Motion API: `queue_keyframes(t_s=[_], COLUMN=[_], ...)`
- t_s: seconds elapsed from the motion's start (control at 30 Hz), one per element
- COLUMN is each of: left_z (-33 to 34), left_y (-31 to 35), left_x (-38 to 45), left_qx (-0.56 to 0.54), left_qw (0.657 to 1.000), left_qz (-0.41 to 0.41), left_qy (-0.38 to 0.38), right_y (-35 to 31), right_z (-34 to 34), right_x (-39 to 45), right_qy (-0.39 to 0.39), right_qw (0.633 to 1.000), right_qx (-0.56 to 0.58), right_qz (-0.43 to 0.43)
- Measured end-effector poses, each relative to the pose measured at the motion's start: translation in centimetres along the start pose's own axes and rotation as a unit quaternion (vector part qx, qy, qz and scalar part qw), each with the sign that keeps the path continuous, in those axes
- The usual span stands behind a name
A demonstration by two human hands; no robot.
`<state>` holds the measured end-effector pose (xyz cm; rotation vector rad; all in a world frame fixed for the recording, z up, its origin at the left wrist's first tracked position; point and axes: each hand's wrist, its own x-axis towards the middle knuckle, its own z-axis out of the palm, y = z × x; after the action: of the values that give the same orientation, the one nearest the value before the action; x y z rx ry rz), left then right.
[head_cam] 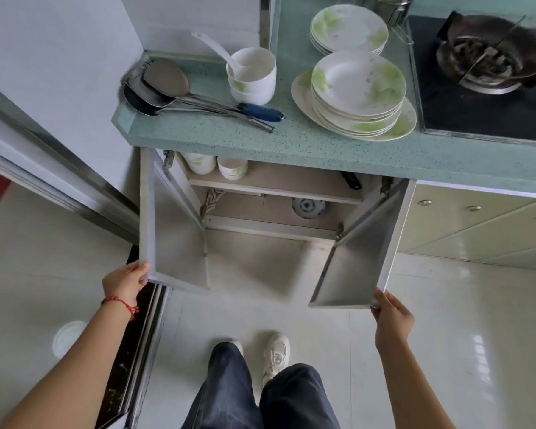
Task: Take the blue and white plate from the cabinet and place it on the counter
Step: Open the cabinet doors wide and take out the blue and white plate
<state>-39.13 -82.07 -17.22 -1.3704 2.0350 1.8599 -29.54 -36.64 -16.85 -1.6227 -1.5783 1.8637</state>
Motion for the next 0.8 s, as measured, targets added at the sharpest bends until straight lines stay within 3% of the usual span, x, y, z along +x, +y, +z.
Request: queue_keyframes(t_s=[0.27, 0.4, 0.5, 0.6, 0.67, 0.8], left_z=[-2.4, -2.3, -1.7, -0.2, 1.4, 4.8], left_y=[0.7, 0.9, 1.2, 1.1, 1.2, 0.9], left_x=[0.6, -0.8, -2.6, -4.7, -6.2, -8.4], left_qx=[0.12, 0.205, 0.342, 0.414, 0.449, 0.499], left_qw=[0.99, 0.968, 0.889, 0.797, 0.751, 0.679], left_qz=[0.071, 0.137, 0.3, 0.438, 0.477, 0.519], left_qy=[0.017, 0.05, 0.045, -0.038, -0.089, -0.144], right_y=[0.3, 0.8, 1.6, 2.1, 2.6, 2.5], right_z=[-1.8, -2.2, -1.9, -0.2, 1.0, 3.1], right_x=[0.2, -2.2, -5.0, -8.0, -9.3, -9.5], right_qy=[0.094, 0.134, 0.127, 0.073, 0.016, -0.078], right_qw=[0.995, 0.984, 0.954, 0.931, 0.91, 0.832], right_qx=[0.013, -0.096, -0.244, -0.311, -0.357, -0.475], right_qz=[-0.008, -0.069, -0.119, -0.176, -0.21, -0.275])
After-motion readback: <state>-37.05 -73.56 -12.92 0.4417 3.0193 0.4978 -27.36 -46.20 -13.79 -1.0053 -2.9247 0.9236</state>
